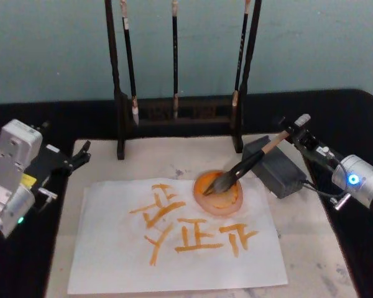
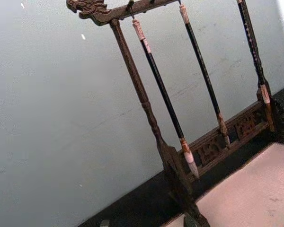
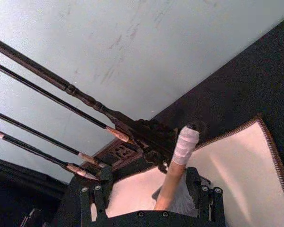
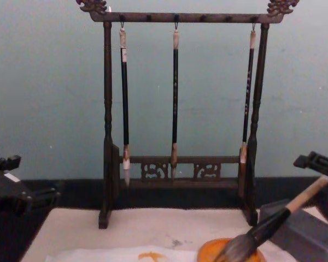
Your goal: Pick up the brush from the inkstone, write on the paper, then place the brush back to its original position.
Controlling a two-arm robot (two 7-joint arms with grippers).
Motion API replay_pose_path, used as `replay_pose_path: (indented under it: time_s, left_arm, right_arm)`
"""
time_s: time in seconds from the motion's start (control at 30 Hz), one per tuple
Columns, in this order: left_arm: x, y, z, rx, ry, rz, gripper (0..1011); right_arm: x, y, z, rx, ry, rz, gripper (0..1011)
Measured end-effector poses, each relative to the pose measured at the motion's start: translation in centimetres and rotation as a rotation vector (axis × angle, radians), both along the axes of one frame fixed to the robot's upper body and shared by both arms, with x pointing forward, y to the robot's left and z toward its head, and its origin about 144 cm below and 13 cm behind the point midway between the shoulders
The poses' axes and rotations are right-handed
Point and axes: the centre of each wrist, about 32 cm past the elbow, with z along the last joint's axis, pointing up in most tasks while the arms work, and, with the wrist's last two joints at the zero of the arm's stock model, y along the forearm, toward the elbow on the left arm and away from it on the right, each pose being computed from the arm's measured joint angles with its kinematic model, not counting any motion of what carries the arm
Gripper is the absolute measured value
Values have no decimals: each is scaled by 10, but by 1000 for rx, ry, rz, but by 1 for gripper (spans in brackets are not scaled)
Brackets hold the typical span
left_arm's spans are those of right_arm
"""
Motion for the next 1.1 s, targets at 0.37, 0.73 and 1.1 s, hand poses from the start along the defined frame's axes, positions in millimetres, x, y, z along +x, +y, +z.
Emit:
replay_pose_path:
  time_s: [0.37, 0.73, 1.1]
  left_arm:
    - [0, 0, 0, 0, 0, 0, 1010]
    - [0, 0, 0, 0, 0, 0, 1010]
    - [0, 0, 0, 0, 0, 0, 1010]
  right_arm:
    - [-19, -11, 2, -16, -8, 0, 1000]
    - [-56, -22, 12, -72, -52, 24, 1000]
    - [-73, 2, 28, -350, -262, 80, 1000]
